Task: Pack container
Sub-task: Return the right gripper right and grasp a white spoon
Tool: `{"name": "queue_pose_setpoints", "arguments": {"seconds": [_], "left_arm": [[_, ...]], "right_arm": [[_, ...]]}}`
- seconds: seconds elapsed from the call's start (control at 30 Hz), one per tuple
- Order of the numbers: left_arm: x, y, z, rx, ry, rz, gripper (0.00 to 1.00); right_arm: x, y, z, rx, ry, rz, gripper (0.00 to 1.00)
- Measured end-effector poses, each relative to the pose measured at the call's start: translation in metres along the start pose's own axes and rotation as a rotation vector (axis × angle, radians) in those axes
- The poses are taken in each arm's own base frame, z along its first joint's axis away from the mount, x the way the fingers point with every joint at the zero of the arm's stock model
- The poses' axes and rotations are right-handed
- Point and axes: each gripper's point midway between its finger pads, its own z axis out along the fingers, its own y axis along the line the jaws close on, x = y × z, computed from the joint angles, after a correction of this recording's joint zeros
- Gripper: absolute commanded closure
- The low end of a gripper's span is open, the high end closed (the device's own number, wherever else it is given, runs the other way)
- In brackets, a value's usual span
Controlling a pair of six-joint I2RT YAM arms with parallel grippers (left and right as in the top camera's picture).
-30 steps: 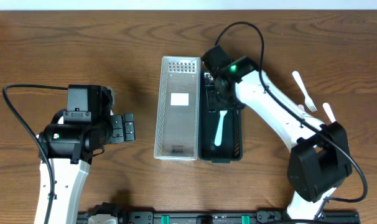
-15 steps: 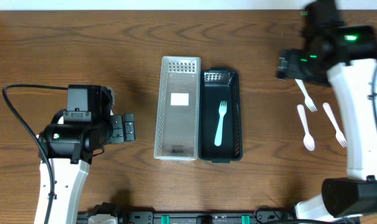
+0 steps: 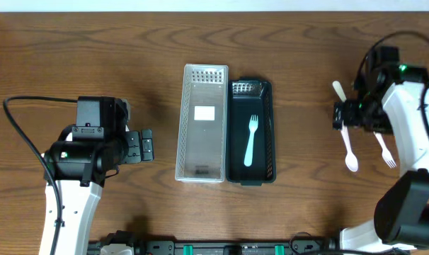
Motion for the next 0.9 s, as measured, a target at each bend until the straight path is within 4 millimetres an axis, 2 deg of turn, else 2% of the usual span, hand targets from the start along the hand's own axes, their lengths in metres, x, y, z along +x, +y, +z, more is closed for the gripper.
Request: {"name": "queue_pose_setpoints", "arguments": {"seconds": [0.17,0.4,0.63,0.9], "left_arm": [[0.0,0.0,0.0,0.0,0.001,0.0,0.02],[0.0,0.0,0.0,0.0,0.0,0.0,0.02],[0.0,0.0,0.0,0.0,0.001,0.0,0.02],[0.004,0.0,0.0,-0.002,0.014,0.0,0.02]], "right_arm": [[0.009,0.002,0.041,-0.039,0.002,-0.094,0.02],[0.015,0.001,0.077,-0.119,-0.038,-0.122,0.02],[0.006,-0.012,0.085,-0.13,-0.099,-0.09,0.03],[0.006,-0.01,0.092,-0.138,-0.115,-0.088,0.04]]}}
